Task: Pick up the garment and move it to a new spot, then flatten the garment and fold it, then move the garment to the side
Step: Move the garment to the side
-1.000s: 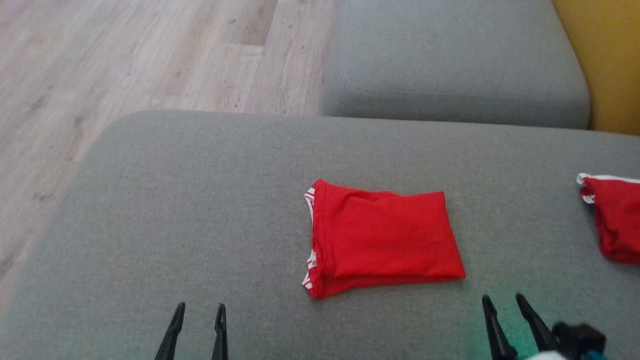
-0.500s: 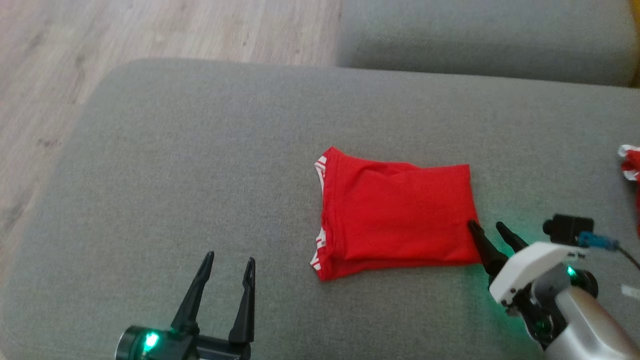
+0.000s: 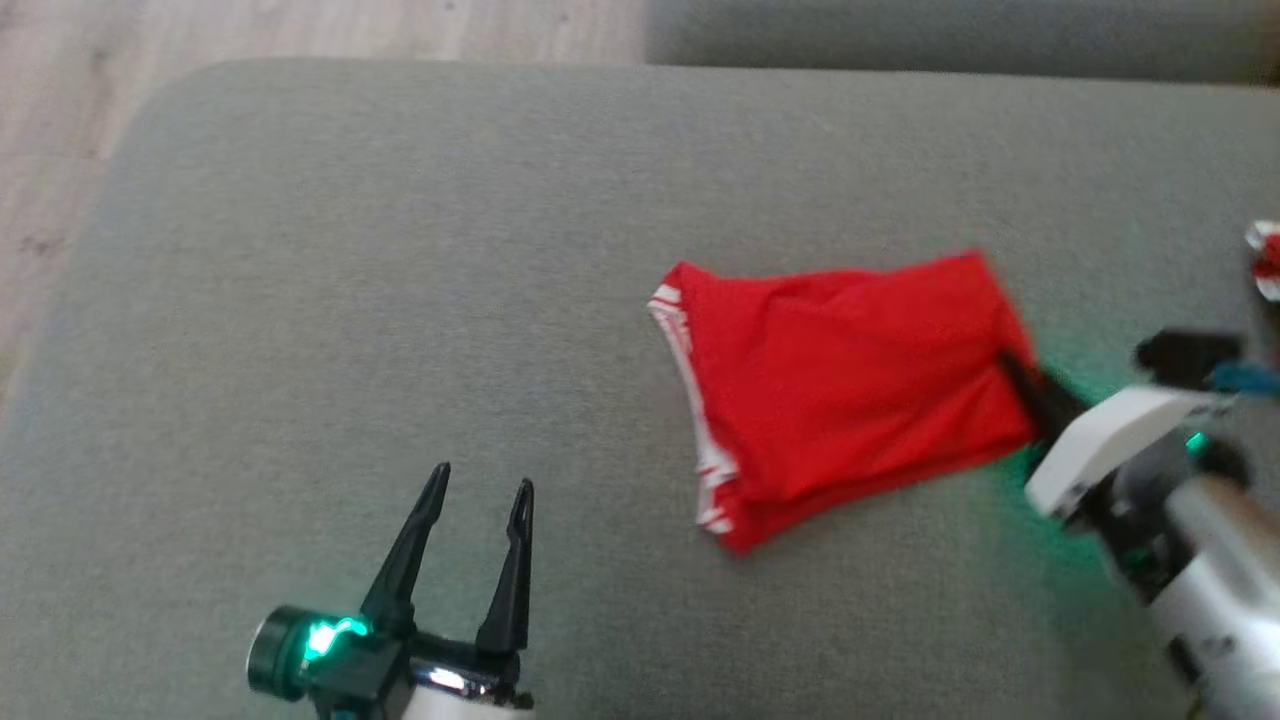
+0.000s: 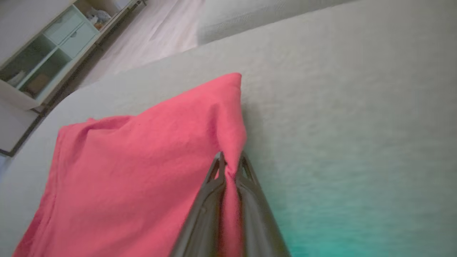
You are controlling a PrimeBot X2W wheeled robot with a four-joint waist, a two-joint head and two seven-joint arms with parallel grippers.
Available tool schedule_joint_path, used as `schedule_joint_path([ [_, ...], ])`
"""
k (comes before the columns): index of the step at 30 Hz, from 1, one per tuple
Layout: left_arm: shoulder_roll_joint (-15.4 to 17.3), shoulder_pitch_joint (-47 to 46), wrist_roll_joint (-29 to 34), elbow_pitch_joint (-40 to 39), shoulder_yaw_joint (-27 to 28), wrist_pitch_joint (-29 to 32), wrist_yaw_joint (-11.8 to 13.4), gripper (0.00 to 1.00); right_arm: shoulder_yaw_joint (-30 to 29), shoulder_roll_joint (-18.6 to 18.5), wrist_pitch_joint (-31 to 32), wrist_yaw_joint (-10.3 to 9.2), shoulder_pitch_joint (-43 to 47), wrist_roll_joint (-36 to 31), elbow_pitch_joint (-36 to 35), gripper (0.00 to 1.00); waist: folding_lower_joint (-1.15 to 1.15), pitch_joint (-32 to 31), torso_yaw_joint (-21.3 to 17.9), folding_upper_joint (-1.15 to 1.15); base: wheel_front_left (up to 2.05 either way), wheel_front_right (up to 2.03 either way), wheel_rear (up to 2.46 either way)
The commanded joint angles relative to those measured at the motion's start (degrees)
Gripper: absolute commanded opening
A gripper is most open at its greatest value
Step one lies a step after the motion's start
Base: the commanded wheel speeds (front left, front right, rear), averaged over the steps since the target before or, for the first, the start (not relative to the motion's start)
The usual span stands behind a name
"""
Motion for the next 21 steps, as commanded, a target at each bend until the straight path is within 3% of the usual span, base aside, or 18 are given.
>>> schedule_joint_path([
  [1, -0.4, -3.5, 0.2, -2.2, 1.0, -0.5, 0.3, 1.00, 0.2, -4.2, -0.9, -0.04, -3.5, -0.5, -2.2, 0.00, 0.00, 2.6, -3.0, 0.00, 0.00, 0.00, 0.00],
  [10, -0.5, -8.2, -0.3, -2.0, -0.5, -0.5, -0.1, 1.00, -5.0, -16.8, 1.3, -0.04, -9.0, -2.7, -7.6, 0.00, 0.00, 9.2, -9.3, 0.00, 0.00, 0.00, 0.00],
  [16, -0.5, -11.6, -0.3, -1.4, -1.1, -0.5, -0.6, 1.00, -13.8, -23.8, 4.6, -0.04, -9.4, -5.2, -12.6, 0.00, 0.00, 12.6, -12.2, 0.00, 0.00, 0.00, 0.00],
  [21, -0.5, -13.3, -0.4, -0.8, -1.5, -0.5, -0.8, 1.00, -23.3, -27.0, 9.1, -0.04, -6.6, -8.2, -17.3, 0.00, 0.00, 14.0, -12.8, 0.00, 0.00, 0.00, 0.00],
])
